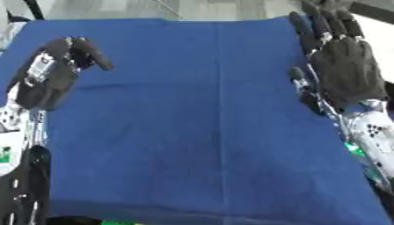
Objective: Pick up the objects with one hand, pass them to the other hand, and then place them into the box on the other side of the table.
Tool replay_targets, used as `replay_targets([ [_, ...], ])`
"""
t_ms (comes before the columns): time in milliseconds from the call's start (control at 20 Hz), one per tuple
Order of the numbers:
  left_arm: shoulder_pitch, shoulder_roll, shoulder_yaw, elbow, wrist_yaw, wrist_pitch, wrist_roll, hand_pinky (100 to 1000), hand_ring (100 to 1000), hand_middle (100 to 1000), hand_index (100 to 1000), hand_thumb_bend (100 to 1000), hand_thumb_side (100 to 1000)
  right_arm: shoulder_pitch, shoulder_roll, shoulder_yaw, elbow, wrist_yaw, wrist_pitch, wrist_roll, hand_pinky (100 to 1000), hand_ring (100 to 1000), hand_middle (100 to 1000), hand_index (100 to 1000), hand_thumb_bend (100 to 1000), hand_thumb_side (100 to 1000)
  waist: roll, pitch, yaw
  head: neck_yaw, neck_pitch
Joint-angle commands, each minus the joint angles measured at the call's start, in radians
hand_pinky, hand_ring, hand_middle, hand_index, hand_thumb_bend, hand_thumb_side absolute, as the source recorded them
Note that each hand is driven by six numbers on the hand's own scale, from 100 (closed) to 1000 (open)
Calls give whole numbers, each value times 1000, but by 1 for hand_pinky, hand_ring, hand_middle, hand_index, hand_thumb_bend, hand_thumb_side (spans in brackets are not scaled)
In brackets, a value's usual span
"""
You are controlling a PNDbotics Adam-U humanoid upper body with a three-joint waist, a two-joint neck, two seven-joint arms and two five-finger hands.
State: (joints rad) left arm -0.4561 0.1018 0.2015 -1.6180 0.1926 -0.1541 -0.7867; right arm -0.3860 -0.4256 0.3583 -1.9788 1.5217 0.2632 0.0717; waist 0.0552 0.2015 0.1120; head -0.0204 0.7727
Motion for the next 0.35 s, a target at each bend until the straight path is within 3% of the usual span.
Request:
replay_targets([
  [50, -6, -7, -3, -18, -13, 11, -6, 681, 549, 516, 652, 100, 840, -9, -7, -1, -21, -30, -4, -20, 914, 911, 962, 967, 155, 100, -1, -18, 2, -4, -3],
  [100, -4, -10, -4, -19, -16, 14, -7, 681, 549, 516, 652, 100, 840, -7, -5, 0, -21, -39, -5, -31, 910, 910, 961, 952, 100, 100, -2, -18, 2, -5, -3],
  [350, 4, -23, -8, -24, -29, 23, -15, 682, 550, 516, 652, 100, 847, -3, -5, 1, -21, -98, -7, -126, 850, 859, 918, 821, 100, 100, -4, -18, 1, -4, -3],
])
